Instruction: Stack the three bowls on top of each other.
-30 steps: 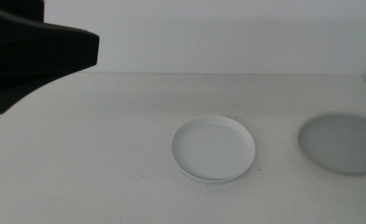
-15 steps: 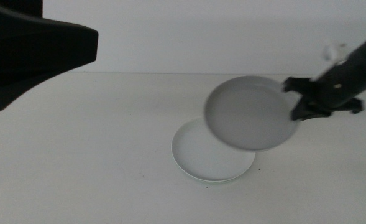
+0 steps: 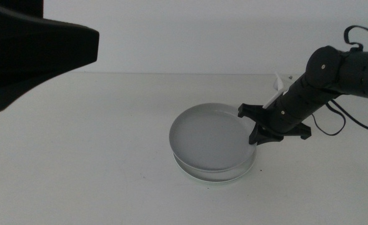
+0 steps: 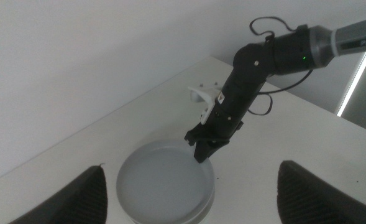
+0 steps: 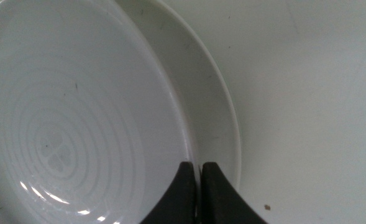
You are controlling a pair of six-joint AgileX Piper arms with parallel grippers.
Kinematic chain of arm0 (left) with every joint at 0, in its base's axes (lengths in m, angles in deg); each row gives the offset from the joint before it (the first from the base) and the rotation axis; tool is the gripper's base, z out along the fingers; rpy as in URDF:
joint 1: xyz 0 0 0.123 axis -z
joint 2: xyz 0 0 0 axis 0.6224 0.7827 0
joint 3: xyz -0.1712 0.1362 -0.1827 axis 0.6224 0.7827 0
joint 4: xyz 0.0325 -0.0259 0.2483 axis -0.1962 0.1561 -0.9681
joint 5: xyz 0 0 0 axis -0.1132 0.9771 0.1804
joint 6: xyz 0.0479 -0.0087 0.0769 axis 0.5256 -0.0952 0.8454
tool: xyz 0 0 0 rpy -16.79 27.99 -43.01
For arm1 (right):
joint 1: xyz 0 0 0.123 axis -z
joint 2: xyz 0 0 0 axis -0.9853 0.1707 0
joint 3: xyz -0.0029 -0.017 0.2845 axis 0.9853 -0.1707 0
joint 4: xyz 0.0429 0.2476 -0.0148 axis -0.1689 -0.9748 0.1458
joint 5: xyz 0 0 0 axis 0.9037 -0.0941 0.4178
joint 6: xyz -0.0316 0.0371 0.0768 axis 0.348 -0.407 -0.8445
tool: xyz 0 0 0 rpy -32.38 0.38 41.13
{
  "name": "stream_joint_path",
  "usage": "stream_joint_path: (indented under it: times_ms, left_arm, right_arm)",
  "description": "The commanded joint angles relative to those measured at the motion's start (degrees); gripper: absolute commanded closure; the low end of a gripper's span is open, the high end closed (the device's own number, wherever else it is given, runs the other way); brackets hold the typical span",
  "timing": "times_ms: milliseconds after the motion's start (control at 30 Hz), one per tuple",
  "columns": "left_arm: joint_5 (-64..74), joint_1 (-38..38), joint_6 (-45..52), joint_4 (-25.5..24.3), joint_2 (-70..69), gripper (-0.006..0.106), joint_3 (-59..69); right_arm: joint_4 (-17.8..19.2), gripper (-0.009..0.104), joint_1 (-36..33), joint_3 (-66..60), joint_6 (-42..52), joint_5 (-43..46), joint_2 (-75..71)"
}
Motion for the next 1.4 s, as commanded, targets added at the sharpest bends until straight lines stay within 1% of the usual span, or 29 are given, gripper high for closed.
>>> stream_joint_path:
  times_ms: [0,233,333,367,433,467,533,700,733,800,867,1033,1167,1233,1333,1367]
  left_arm:
    - [-0.81,0.01,-0.38,0.34,-0.36,0.007,0.03]
    - [-0.81,0.01,-0.38,0.34,-0.36,0.007,0.03]
    - [-0.81,0.01,-0.38,0.34,-0.36,0.007,0.03]
    - [-0.81,0.01,-0.38,0.34,-0.36,0.007,0.03]
    - [-0.81,0.01,-0.38,0.34,-0.36,0.007,0.03]
    - [-0.81,0.01,-0.38,0.34,-0.36,0.007,0.03]
    - [-0.81,0.01,-0.38,0.34,-0.36,0.007,0.03]
    - [-0.81,0.01,-0.38,0.34,-0.36,0.007,0.03]
    - [-0.81,0.01,-0.38,0.34,-0.36,0.007,0.03]
    - [-0.81,0.01,-0.38,0.34,-0.36,0.007,0.03]
    - [-0.81,0.01,-0.38,0.34,-0.36,0.007,0.03]
    - [-0.81,0.01,-0.38,0.34,-0.36,0.007,0.03]
    - [-0.81,0.01,-0.38,0.34,-0.36,0.007,0.03]
    - [-0.81,0.01,-0.38,0.34,-0.36,0.007,0.03]
    - [-0.81,0.01,-0.38,0.34,-0.36,0.007,0.03]
    - [-0.81,0.01,-0.38,0.34,-0.36,0.007,0.03]
  right_arm:
    - [-0.91,0.095,-0.10,0.40,-0.17,1.02,0.48]
    - [0.82,0.095,-0.10,0.40,-0.17,1.27,0.87]
    - [0.94,0.095,-0.10,0.40,-0.17,1.37,0.87]
    - [0.94,0.088,-0.10,0.40,-0.17,0.89,0.87]
    - [0.94,0.081,-0.10,0.40,-0.17,0.75,0.87]
    - [0.94,0.075,-0.10,0.40,-0.17,0.75,0.87]
    - [0.94,0.061,-0.10,0.40,0.53,0.61,0.87]
    - [0.17,0.026,0.10,0.72,7.59,0.08,-0.62]
    - [0.28,0.021,0.39,1.00,8.26,-0.46,-1.63]
    - [1.76,0.009,1.14,1.51,9.49,-1.47,-4.51]
    - [4.07,0.002,2.15,1.63,10.47,-1.57,-8.04]
    - [10.66,0.002,5.75,1.51,10.47,-0.79,-19.85]
    - [15.76,0.002,6.84,-1.12,10.47,0.21,-30.00]
    - [17.09,0.002,6.84,-5.40,10.47,3.09,-35.18]
    - [17.25,0.002,6.84,-13.29,9.18,12.35,-43.21]
    - [18.04,0.002,6.84,-15.64,7.80,15.32,-45.62]
